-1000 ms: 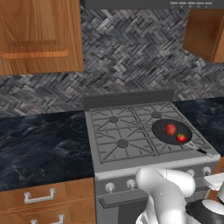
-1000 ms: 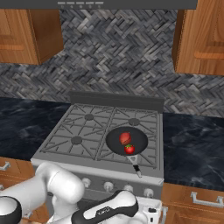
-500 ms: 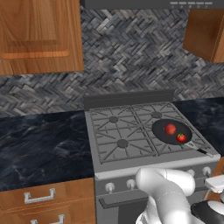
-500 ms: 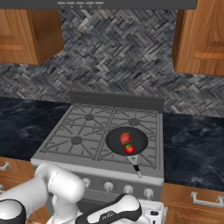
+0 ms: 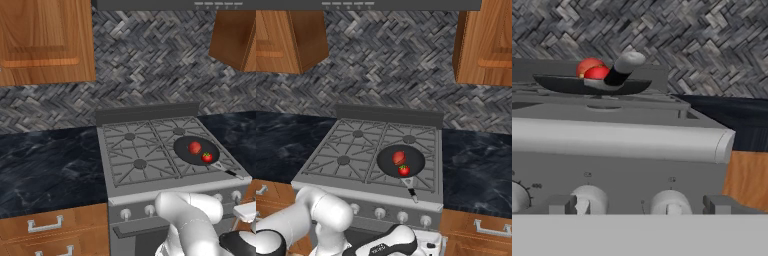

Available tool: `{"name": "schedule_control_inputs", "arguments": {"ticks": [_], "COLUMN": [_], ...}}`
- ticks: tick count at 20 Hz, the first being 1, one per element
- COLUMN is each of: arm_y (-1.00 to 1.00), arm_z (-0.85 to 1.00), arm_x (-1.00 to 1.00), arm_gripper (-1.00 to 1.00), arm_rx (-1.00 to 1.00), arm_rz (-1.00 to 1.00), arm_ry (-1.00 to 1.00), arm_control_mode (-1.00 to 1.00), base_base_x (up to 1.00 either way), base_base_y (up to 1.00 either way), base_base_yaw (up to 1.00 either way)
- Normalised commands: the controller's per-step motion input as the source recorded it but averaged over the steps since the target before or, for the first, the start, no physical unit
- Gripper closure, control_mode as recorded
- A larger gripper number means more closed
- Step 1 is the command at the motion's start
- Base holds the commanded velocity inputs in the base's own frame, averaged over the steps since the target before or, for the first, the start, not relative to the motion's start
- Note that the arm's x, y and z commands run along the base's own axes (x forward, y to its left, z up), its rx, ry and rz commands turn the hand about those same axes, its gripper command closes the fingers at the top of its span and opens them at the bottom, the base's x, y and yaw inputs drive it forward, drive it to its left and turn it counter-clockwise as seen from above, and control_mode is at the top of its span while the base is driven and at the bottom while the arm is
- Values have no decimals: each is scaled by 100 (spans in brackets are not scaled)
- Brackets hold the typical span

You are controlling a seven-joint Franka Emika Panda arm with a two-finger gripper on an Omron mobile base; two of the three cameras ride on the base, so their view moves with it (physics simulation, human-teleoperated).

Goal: Place the pan on the front right burner on the stove. Then place the tomato and the onion in the pan and turn on the front right burner.

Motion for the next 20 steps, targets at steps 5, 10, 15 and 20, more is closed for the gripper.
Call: {"name": "schedule_control_inputs", "arguments": {"ticks": [5, 10, 15, 20], "arm_y": [1, 0, 0, 0], "arm_z": [-7, -4, 0, -9], "arm_x": [7, 17, 11, 0], "arm_gripper": [-100, -100, -100, -100], "arm_rx": [0, 0, 0, 0], "arm_rz": [-3, -10, -8, 0], "arm_ry": [0, 0, 0, 0], "arm_control_mode": [-100, -100, -100, -100], "base_base_x": [0, 0, 0, 0], "base_base_y": [0, 0, 0, 0], "base_base_yaw": [0, 0, 0, 0]}}
